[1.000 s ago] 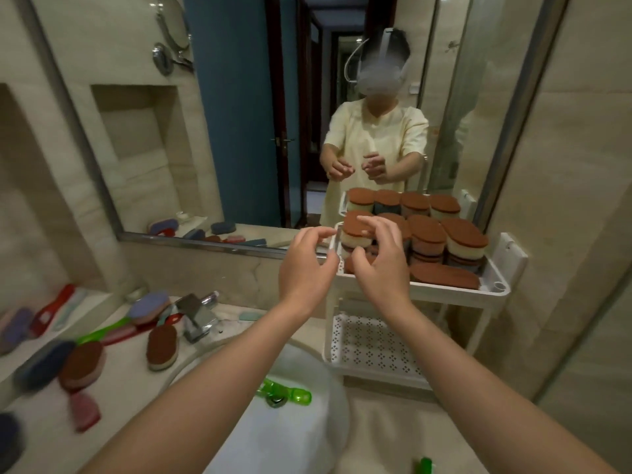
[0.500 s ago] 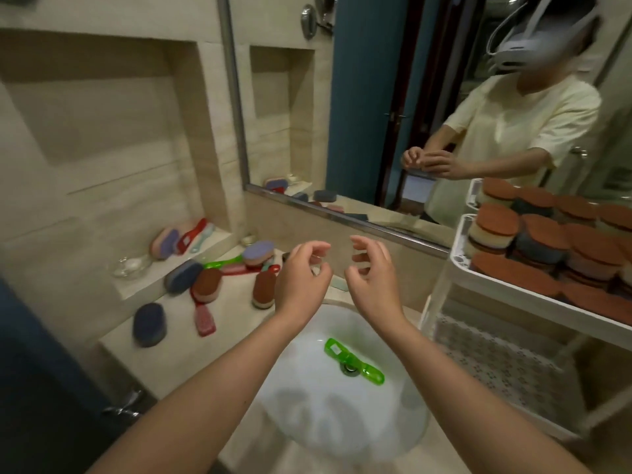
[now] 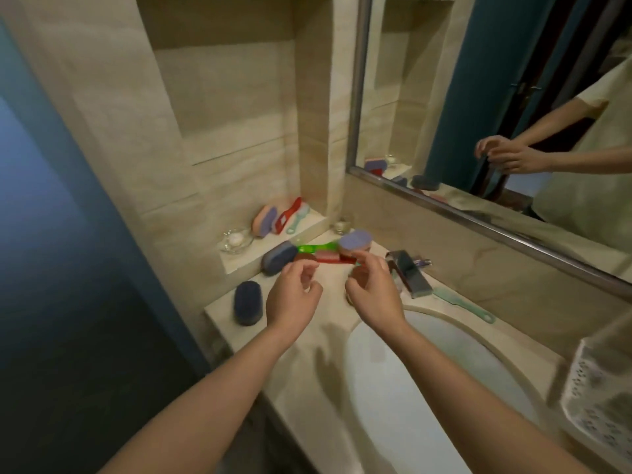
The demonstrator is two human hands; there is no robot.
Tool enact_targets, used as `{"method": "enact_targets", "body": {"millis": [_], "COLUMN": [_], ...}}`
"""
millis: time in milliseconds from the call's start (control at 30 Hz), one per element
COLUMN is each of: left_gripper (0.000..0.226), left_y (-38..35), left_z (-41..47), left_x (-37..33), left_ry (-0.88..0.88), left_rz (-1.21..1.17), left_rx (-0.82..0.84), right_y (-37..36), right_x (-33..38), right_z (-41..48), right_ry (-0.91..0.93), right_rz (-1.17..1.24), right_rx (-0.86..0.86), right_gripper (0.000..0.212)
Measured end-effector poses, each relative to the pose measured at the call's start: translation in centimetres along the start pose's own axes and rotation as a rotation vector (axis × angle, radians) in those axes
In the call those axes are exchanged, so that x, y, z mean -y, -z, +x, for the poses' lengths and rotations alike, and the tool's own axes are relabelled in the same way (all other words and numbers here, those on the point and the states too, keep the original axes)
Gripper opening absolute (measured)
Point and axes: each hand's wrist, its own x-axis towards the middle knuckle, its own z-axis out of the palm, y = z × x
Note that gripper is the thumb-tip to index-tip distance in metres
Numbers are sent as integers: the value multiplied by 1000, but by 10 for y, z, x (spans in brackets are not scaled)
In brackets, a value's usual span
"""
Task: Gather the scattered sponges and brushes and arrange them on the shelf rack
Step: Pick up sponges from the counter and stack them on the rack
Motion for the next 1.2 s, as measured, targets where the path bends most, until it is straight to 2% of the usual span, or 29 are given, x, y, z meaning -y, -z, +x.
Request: {"method": "enact_targets", "body": {"millis": [200, 433, 567, 667, 833, 967, 1100, 1200], "left_gripper": [34, 64, 88, 97, 101, 101, 84, 71], "left_y": [26, 35, 29, 24, 16, 16, 20, 20], "left_z": [47, 88, 101, 108, 114, 118, 124, 130], "left_x": [62, 135, 165, 180, 198, 209, 209, 204], "left_ry": [49, 268, 321, 311, 281, 253, 276, 331], "left_rz": [149, 385, 452, 488, 529, 537, 382, 143], "left_rx": [28, 292, 444, 491, 508, 511, 429, 340], "right_y": [-69, -140, -167, -184, -209, -225, -234, -233], "right_x": [-1, -20, -31, -36, -46, -54, -62, -65], "right_z": [38, 79, 97, 108, 125, 136, 140, 139], "right_ry": [-27, -198, -250, -272, -248, -309, -353, -356], "right_rz": [-45, -198, -246, -288, -420, -462, -460, -437], "right_rx": [150, 299, 349, 366, 410, 439, 450, 434], "right_gripper": [47, 47, 46, 45, 56, 58, 55, 45]}}
